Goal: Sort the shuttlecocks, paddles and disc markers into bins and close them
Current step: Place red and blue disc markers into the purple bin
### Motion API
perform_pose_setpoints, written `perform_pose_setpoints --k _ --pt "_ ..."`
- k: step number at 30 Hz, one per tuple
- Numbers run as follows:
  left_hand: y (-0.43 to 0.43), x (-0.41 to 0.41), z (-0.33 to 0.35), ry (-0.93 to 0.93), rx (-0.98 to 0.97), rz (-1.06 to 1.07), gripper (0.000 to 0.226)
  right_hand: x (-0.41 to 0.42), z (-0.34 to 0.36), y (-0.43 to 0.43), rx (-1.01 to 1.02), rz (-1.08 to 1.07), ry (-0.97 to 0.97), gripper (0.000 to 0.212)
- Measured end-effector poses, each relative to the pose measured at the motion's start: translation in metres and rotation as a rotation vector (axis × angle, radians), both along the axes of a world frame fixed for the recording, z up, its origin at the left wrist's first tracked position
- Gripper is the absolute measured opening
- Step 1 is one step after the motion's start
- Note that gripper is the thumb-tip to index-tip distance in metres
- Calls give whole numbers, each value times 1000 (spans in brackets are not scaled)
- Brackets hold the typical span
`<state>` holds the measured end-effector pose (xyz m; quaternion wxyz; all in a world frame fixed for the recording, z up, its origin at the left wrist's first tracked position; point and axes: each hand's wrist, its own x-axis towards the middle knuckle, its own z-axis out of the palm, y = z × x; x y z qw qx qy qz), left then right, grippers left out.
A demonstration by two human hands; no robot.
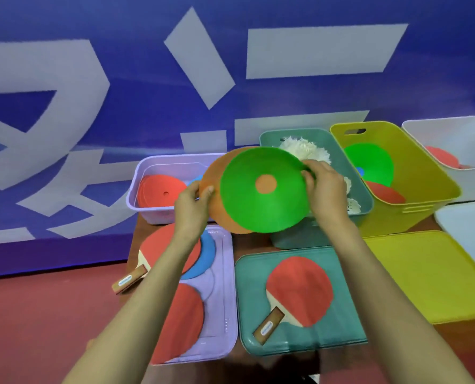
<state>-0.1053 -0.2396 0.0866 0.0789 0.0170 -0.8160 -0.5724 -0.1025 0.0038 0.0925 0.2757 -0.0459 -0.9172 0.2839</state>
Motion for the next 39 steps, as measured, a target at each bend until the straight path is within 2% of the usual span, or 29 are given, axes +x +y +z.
perform_pose_setpoints --k 7,12,16,20,24,28,30,35,39 --pt "93 -41 25 -64 -108 -114 34 -20 28 99 -80 -105 68 69" --pt "178 -60 39 -137 -365 -173 51 -55 48 184 -13 -99 121 79" --pt "247 -66 44 -316 -278 -367 43 -85 57 240 43 -95 81 75" --pt "313 -83 44 -269 -393 -414 40 -116 51 293 95 -83 -2 48" --pt "370 -107 33 -244 -534 -418 40 -137 27 333 156 -73 -103 40" --pt "413 -132 2 -293 -745 -505 34 -164 -4 358 205 0 -254 40" --pt "430 -137 -13 -308 -867 -556 41 -179 -18 365 238 37 -329 41" --pt "447 -143 -40 -265 -1184 -622 41 -203 -46 371 293 111 -498 40" --pt "449 -143 -44 -284 -1240 -694 34 -209 -69 372 355 149 -552 54"
